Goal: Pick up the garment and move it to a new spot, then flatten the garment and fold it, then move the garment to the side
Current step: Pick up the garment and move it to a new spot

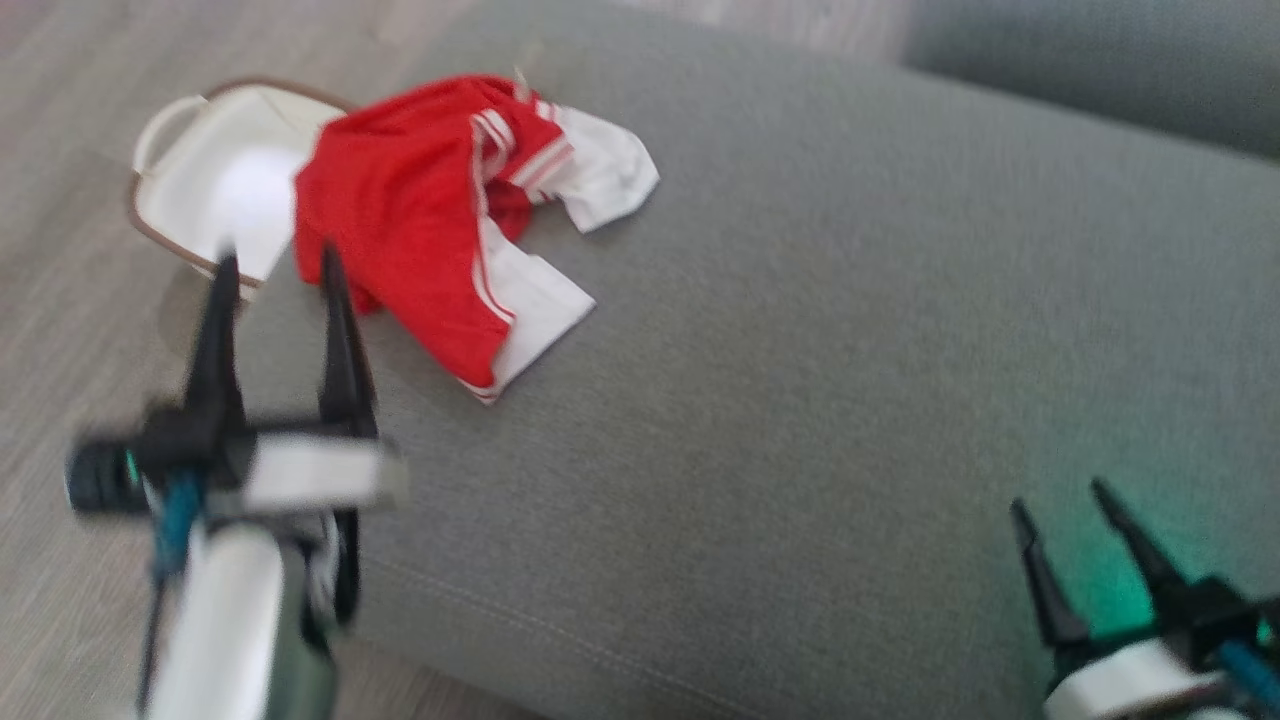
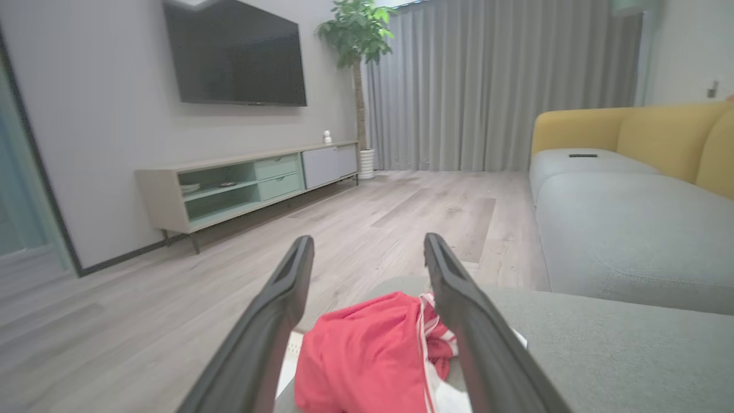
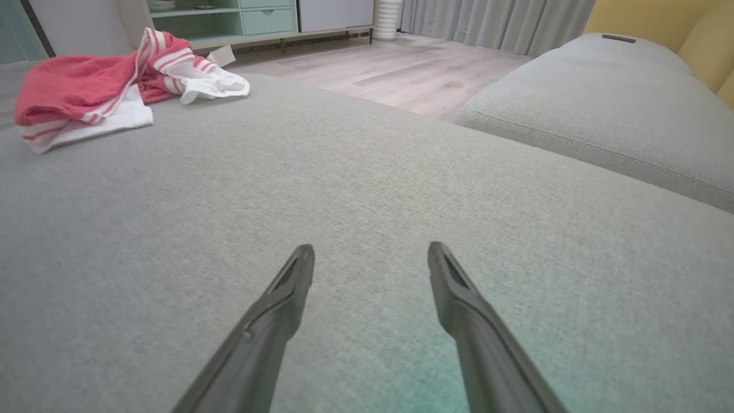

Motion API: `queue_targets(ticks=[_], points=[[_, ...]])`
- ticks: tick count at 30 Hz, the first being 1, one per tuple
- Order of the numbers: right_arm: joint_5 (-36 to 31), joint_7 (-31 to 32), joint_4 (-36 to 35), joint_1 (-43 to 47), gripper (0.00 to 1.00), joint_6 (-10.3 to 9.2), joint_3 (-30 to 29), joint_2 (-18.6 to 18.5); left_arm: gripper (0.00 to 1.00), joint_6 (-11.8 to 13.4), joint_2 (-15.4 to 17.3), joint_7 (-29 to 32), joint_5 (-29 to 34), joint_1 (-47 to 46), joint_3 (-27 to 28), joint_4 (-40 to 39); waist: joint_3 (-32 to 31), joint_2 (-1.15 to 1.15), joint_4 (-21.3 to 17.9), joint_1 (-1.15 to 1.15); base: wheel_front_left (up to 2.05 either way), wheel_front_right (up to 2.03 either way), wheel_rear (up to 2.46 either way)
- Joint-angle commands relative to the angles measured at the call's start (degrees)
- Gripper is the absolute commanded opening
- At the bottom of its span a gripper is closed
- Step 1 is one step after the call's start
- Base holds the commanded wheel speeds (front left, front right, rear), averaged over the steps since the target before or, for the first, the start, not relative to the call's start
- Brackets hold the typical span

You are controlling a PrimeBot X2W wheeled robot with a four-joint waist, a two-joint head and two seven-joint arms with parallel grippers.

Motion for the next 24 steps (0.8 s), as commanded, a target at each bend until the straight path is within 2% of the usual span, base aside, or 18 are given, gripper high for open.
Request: queue_targets(ticks=[1, 4, 6, 11, 14, 15, 19, 24], points=[[-0.1, -0.38, -2.33, -2.9, 1.0, -0.05, 1.2, -2.79, 1.0, -1.01, 2.07, -0.29, 0.29, -5.91, 2.61, 0.43, 5.25, 0.0, -3.06, 0.0, 0.0, 0.0, 0.0], [0.11, -0.38, -3.2, -4.86, 1.0, -0.05, 1.09, -5.5, 1.0, -3.99, 4.21, 2.23, -0.42, -14.71, 2.63, 7.74, 8.73, 0.0, -4.68, 0.0, 0.0, 0.0, 0.0], [0.16, -0.38, -3.84, -6.58, 1.0, -0.05, 1.38, -7.66, 1.0, -5.87, 5.79, 5.94, -1.11, -21.35, 2.9, 12.48, 11.53, 0.0, -5.85, 0.0, 0.0, 0.0, 0.0], [0.88, -0.38, -5.19, -10.15, 1.0, -0.05, 0.44, -13.0, 1.0, -9.38, 7.35, 16.59, -3.63, -35.15, 3.08, 26.48, 17.55, 0.0, -7.53, 0.0, 0.0, 0.0, 0.0], [1.47, -0.38, -5.98, -11.95, 1.0, -0.05, 0.39, -15.61, 1.0, -9.4, 7.59, 18.94, -4.98, -41.14, 4.16, 35.53, 20.57, 0.0, -8.7, 0.0, 0.0, 0.0, 0.0], [1.47, -0.38, -5.98, -11.95, 1.0, -0.05, 0.39, -15.61, 1.0, -9.4, 7.59, 18.94, -4.98, -41.14, 4.16, 35.53, 20.57, 0.0, -8.7, 0.0, 0.0, 0.0, 0.0], [2.37, -0.33, -7.02, -13.13, 1.0, -0.05, 0.12, -17.73, 1.0, -8.96, 7.18, 21.86, -6.14, -45.15, 4.64, 47.07, 23.07, 0.0, -10.15, 0.0, 0.0, 0.0, 0.0], [2.95, 0.15, -8.36, -13.23, 1.0, -0.05, -0.81, -18.91, 1.0, -8.43, 6.8, 20.76, -6.66, -46.96, 4.66, 56.49, 24.91, 0.0, -11.49, 0.0, 0.0, 0.0, 0.0]])
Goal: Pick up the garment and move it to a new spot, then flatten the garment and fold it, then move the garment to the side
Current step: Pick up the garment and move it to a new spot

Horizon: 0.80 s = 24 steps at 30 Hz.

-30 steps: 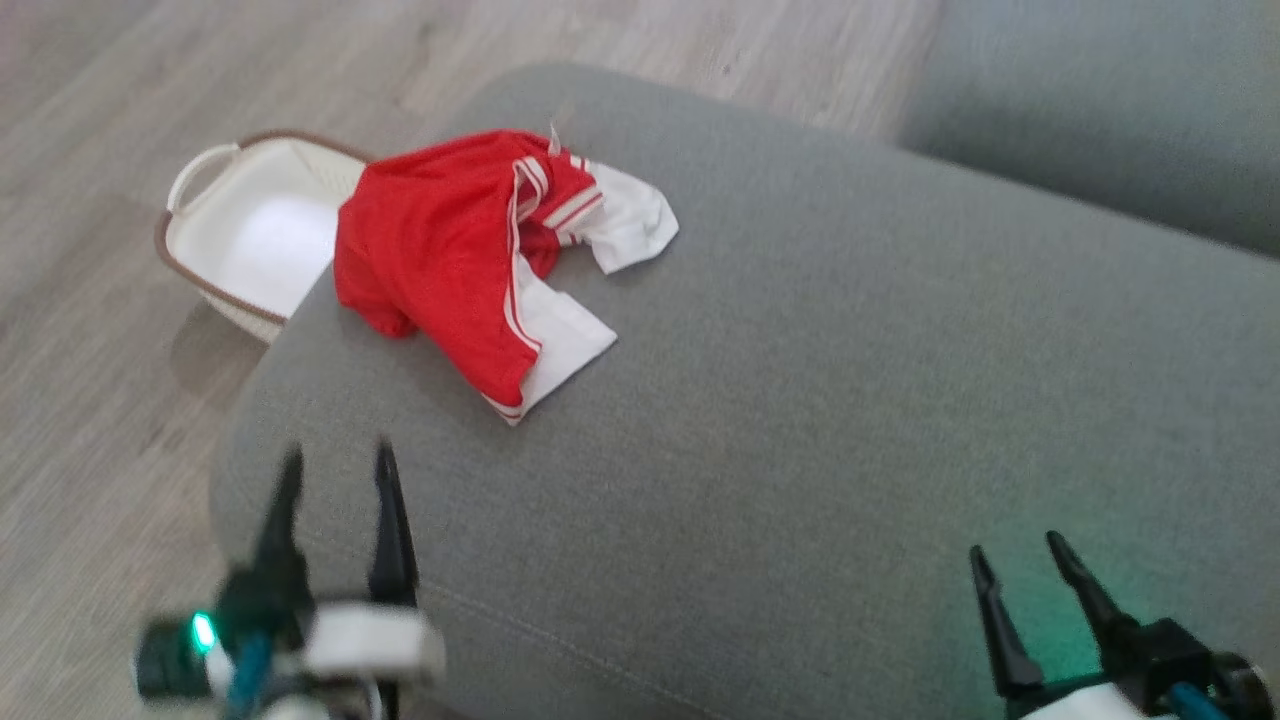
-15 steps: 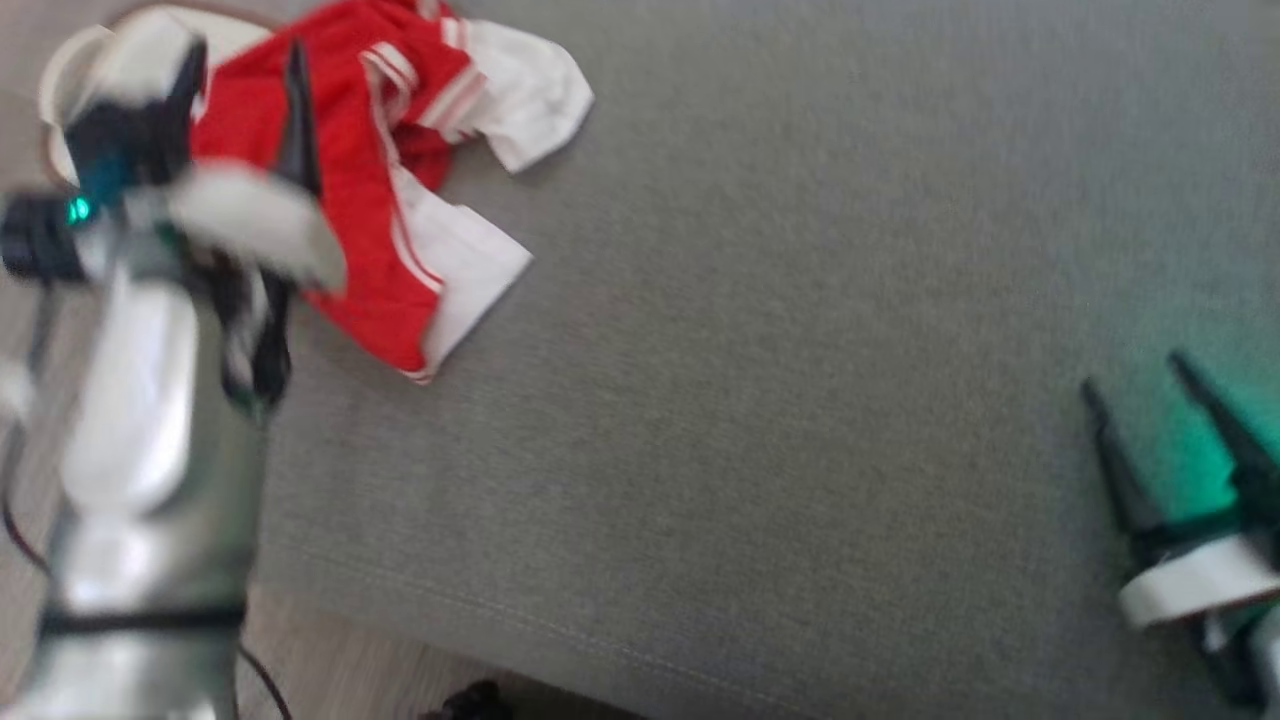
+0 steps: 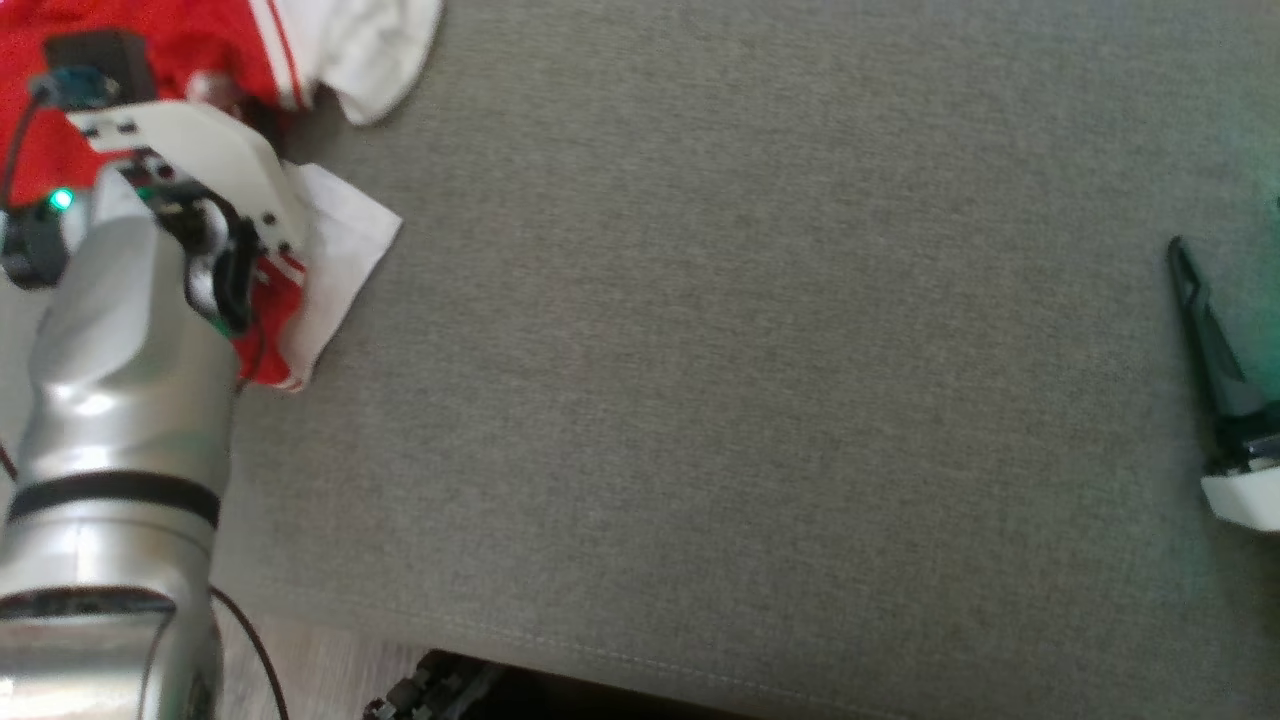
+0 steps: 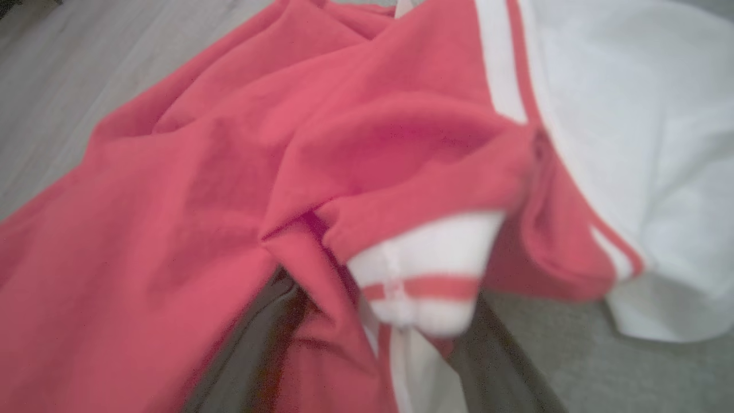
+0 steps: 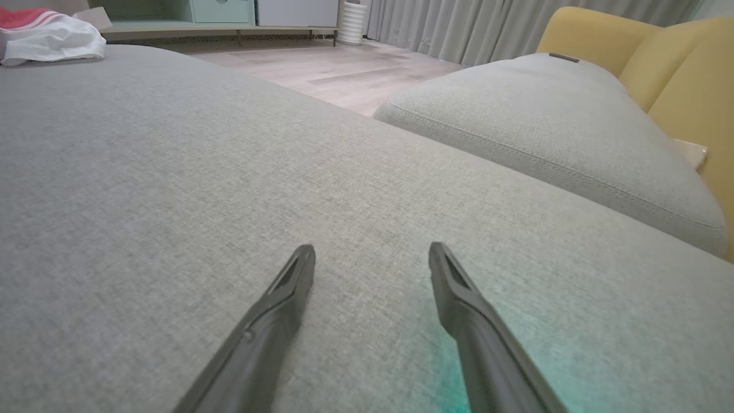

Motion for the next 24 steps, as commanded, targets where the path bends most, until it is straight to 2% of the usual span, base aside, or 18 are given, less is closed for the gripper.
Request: queue_targets(ticks=[1, 2, 3, 8, 11, 18, 24], points=[[0.33, 0.55, 1.7, 1.7, 1.0, -0.05, 0.5, -1.54, 0.86, 0.4, 2.53, -0.19, 0.16, -0.98, 1.05, 0.28, 0.91, 0.0, -0.89, -0.01, 0.0, 0.0, 0.0], [0.34, 0.58, 1.52, 1.75, 1.0, -0.05, 0.28, -1.5, 0.16, 0.68, 2.69, -1.53, 0.53, -1.27, 0.74, 1.19, 1.04, 0.0, -1.0, -0.01, 0.0, 0.0, 0.0], [0.31, 0.58, 1.39, 1.77, 1.0, -0.05, 0.11, -1.37, 0.0, 0.81, 2.78, -3.05, 0.66, -1.56, 0.61, 1.95, 1.08, 0.0, -1.12, -0.01, 0.0, 0.0, 0.0], [0.09, 0.42, 1.97, 1.33, 1.0, -0.05, 0.52, 0.44, 0.0, 0.64, 3.87, -11.99, 1.58, -3.88, -0.33, 3.87, -0.92, 0.0, -1.65, -0.01, 0.0, 0.0, 0.0], [-0.13, 0.16, 4.03, 0.53, 1.0, -0.05, 2.1, 3.59, 0.0, -0.12, 4.88, -17.36, 2.94, -5.95, -1.91, 3.41, -5.46, 0.0, -2.69, -0.01, 0.0, 0.0, 0.0], [-0.04, -0.02, 7.34, 0.49, 1.0, -0.05, 4.08, 11.23, 0.0, -4.02, 5.32, -20.06, 4.18, -6.53, -4.77, -5.26, -16.91, 0.0, -7.23, -0.01, 0.0, 0.0, 0.0], [-0.3, -0.03, 9.28, 3.01, 1.0, -0.05, 4.27, 17.17, 0.0, -7.04, 4.89, -18.38, 3.63, -3.88, -7.57, -14.49, -26.01, 0.0, -13.6, -0.01, 0.0, 0.0, 0.0]])
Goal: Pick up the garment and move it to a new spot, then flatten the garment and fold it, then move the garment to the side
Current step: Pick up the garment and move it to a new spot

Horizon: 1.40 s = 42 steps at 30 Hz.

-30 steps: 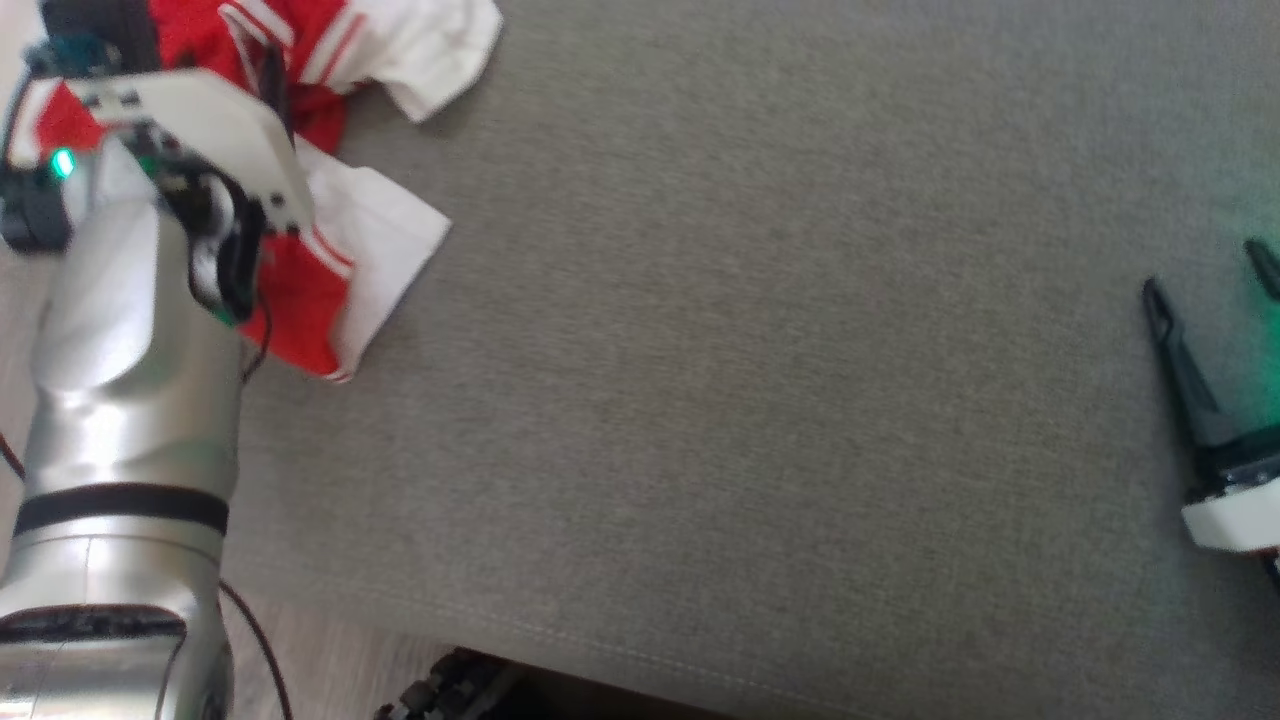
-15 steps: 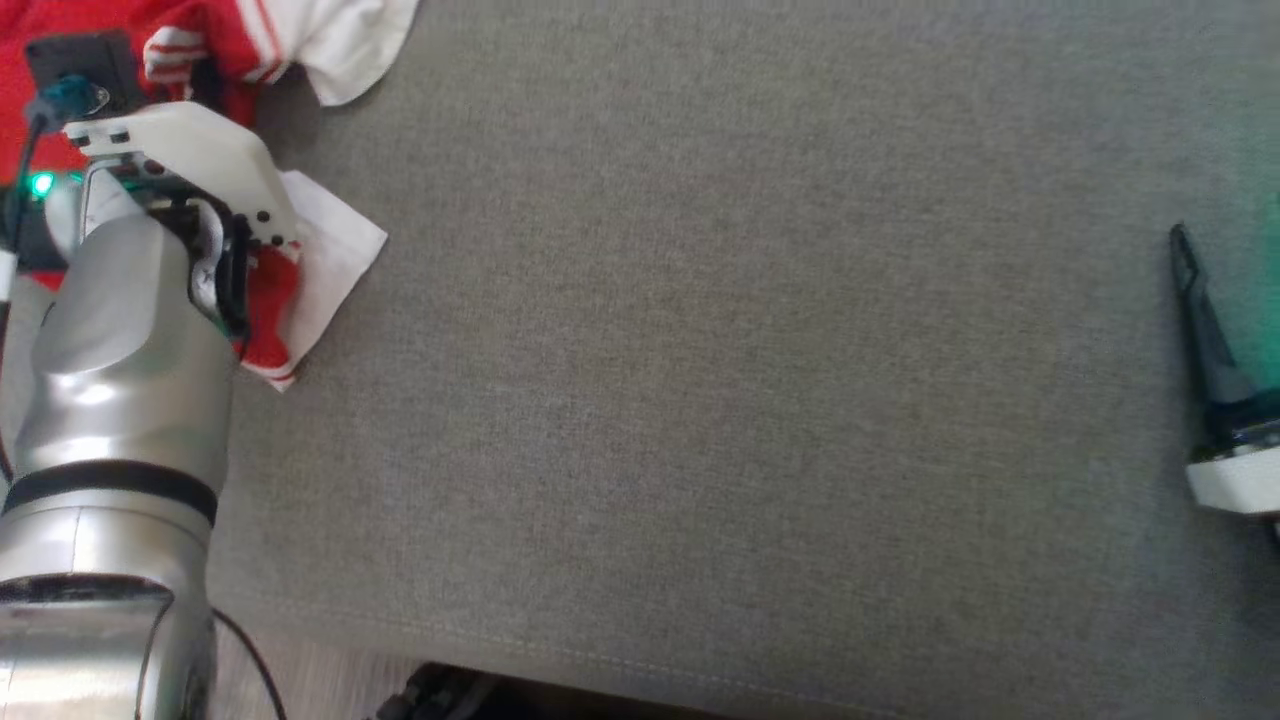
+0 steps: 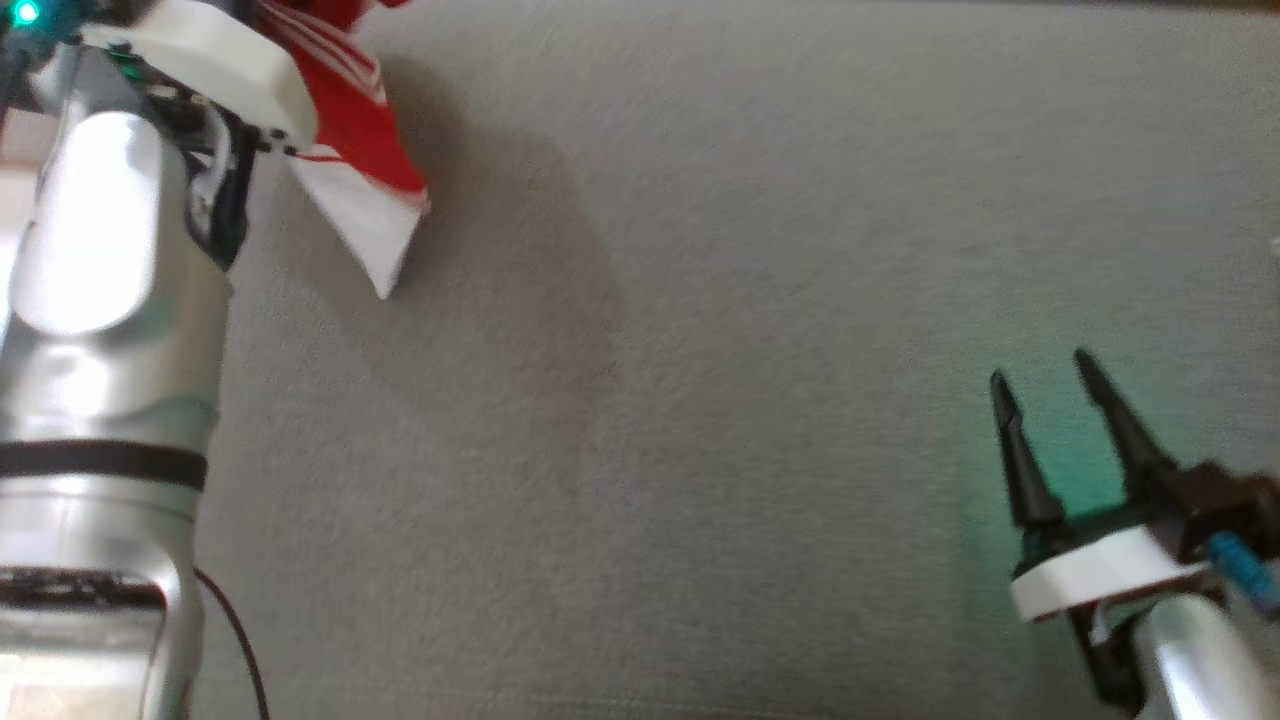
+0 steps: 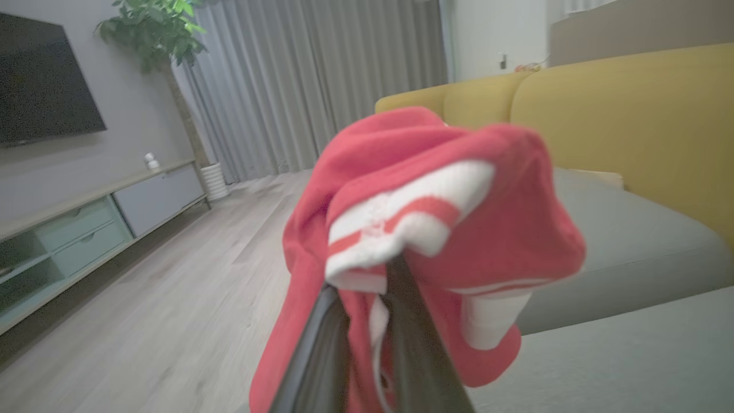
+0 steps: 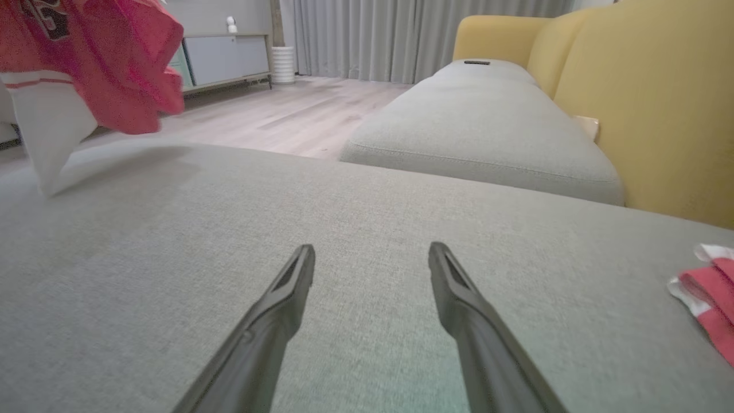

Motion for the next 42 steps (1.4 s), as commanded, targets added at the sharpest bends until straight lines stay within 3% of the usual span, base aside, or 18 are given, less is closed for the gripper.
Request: queue_targets(ticks=[1, 8, 18, 23, 29, 30, 31, 32, 37, 42], points=[[-0.29, -0.13, -0.62, 0.96, 1.0, -0.05, 0.85, 1.33, 0.0, -0.56, 2.45, 1.58, -0.65, 0.31, 0.02, -4.57, -8.59, 0.0, -7.85, 0.0, 0.0, 0.0, 0.0], [-1.15, -0.13, 0.56, 2.94, 1.0, -0.05, 2.83, 6.2, 0.0, -1.68, 0.42, 9.13, -3.22, 5.63, -3.76, -14.96, -13.86, 0.0, -17.59, 0.0, 0.0, 0.0, 0.0], [-0.66, -0.13, 0.19, 2.35, 1.0, -0.05, 4.95, 8.08, 0.0, -1.85, -3.22, 14.15, -3.46, 13.48, -11.13, -20.82, -12.36, 0.0, -27.49, 0.0, 0.0, 0.0, 0.0], [-0.02, -0.14, 0.02, 1.34, 1.0, -0.05, 5.11, 8.71, 0.0, -0.47, -5.97, 12.27, -2.72, 19.57, -15.94, -16.77, -8.98, 0.0, -29.16, 0.0, 0.0, 0.0, 0.0], [0.62, -0.14, 0.39, 0.62, 1.0, -0.05, 6.83, 9.35, 0.0, 2.46, -7.39, 3.9, -4.77, 24.39, -17.96, -5.84, -7.36, 0.0, -30.51, 0.0, 0.0, 0.0, 0.0], [0.68, -0.14, 0.49, 0.64, 1.0, -0.05, 7.03, 9.41, 0.17, 3.31, -7.47, 2.67, -4.63, 24.53, -18.41, -4.34, -7.43, 0.0, -30.5, 0.0, 0.0, 0.0, 0.0], [0.69, -0.14, 0.62, 0.74, 1.0, -0.05, 7.11, 9.45, 0.45, 4.11, -7.54, 1.74, -4.68, 24.66, -18.78, -2.98, -7.6, 0.0, -30.43, 0.0, 0.0, 0.0, 0.0], [0.67, -0.14, 0.52, 0.84, 1.0, -0.05, 7.13, 9.48, 1.0, 4.96, -7.59, 0.84, -5.0, 24.73, -18.91, -2.2, -7.85, 0.0, -30.23, 0.0, 0.0, 0.0, 0.0], [0.57, -0.14, -1.71, 3.49, 1.0, -0.05, 5.73, 9.55, 1.0, 8.67, -7.66, -1.24, -9.23, 26.43, -20.57, -5.59, -11.36, 0.0, -26.98, 0.0, 0.0, 0.0, 0.0], [-0.3, -0.14, -1.02, 7.46, 1.0, -0.05, 1.32, 9.67, 1.0, 12.3, -7.67, -1.32, -10.12, 32.28, -20.13, -16.46, -15.37, 0.0, -20.71, 0.0, 0.0, 0.0, 0.0]])
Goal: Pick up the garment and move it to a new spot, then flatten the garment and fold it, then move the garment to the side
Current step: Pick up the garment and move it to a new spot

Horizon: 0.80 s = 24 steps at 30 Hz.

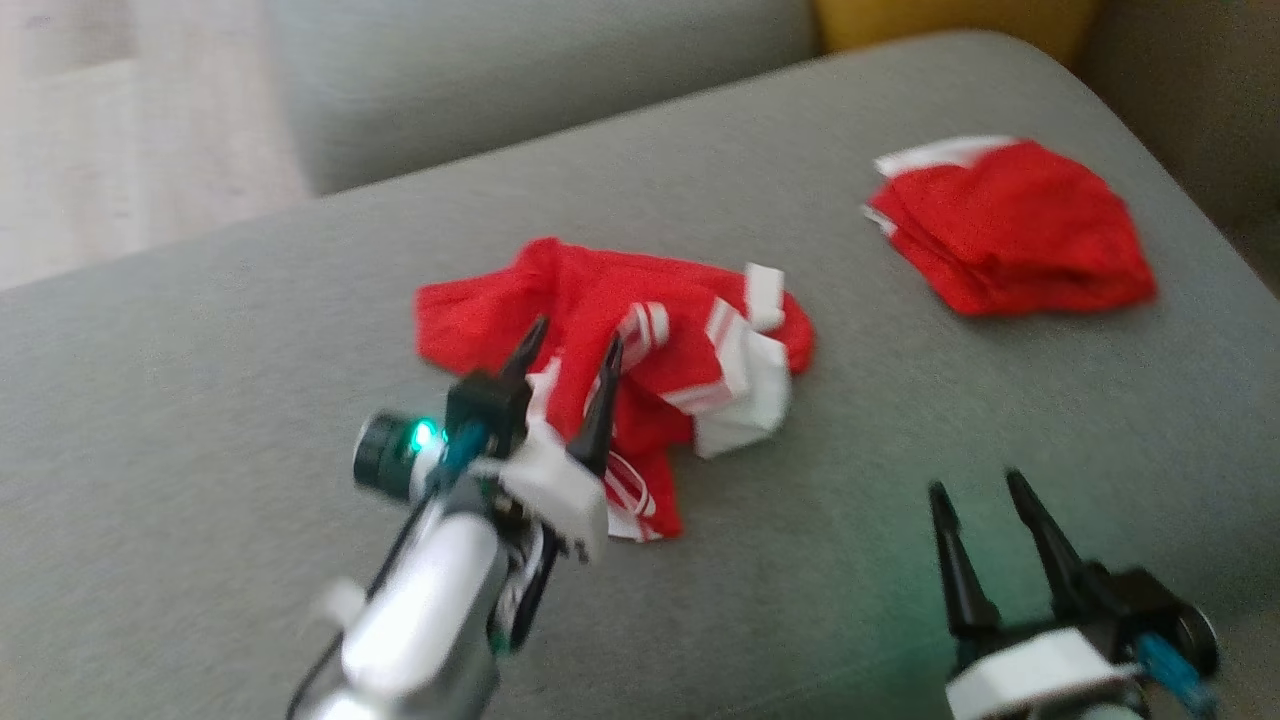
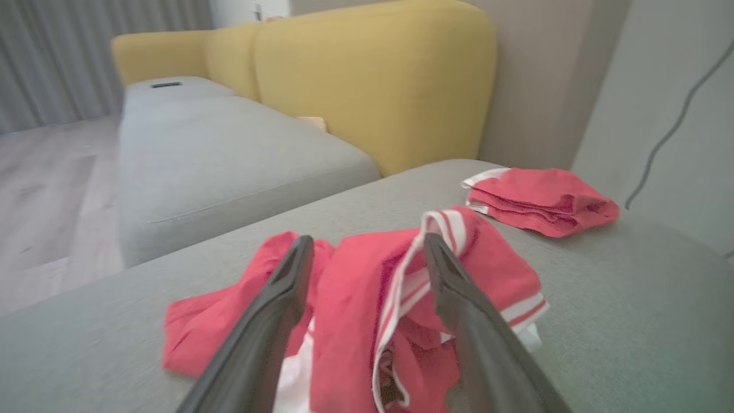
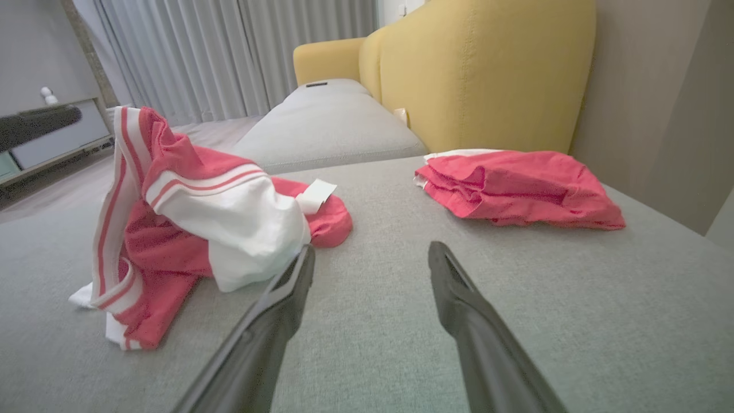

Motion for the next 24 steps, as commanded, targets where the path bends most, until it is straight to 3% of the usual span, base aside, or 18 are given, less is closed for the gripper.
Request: queue_targets(ticks=[1, 6, 11, 18, 24], points=[[-0.65, -0.21, -1.54, -0.59, 1.0, -0.05, 0.52, 0.13, 1.0, 0.98, 0.76, -0.68, -0.1, 1.68, 2.72, -3.39, -3.79, 0.0, 5.27, 0.0, 0.0, 0.0, 0.0], [0.42, -0.21, -3.46, 1.46, 1.0, -0.05, -2.13, 0.22, 1.0, 4.7, 1.39, -0.69, 2.5, 12.36, 8.6, -12.1, -6.41, 0.0, 11.59, 0.0, 0.0, 0.0, 0.0], [2.43, -0.21, -5.96, 3.72, 1.0, -0.05, -3.66, 0.23, 1.0, 6.16, 1.72, -0.69, 5.09, 22.86, 15.33, -20.62, -8.47, 0.0, 16.41, 0.0, 0.0, 0.0, 0.0], [2.48, -0.22, -5.97, 6.98, 1.0, -0.05, -4.95, 0.24, 1.0, 4.77, 1.61, -0.69, 8.63, 32.74, 20.31, -26.81, -10.49, 0.0, 20.42, 0.0, 0.0, 0.0, 0.0], [1.14, -0.22, -5.99, 8.76, 1.0, -0.05, -4.14, 0.24, 1.0, 3.28, 1.13, -0.7, 10.28, 38.37, 22.89, -30.36, -11.27, 0.0, 21.22, 0.0, 0.0, 0.0, 0.0]])
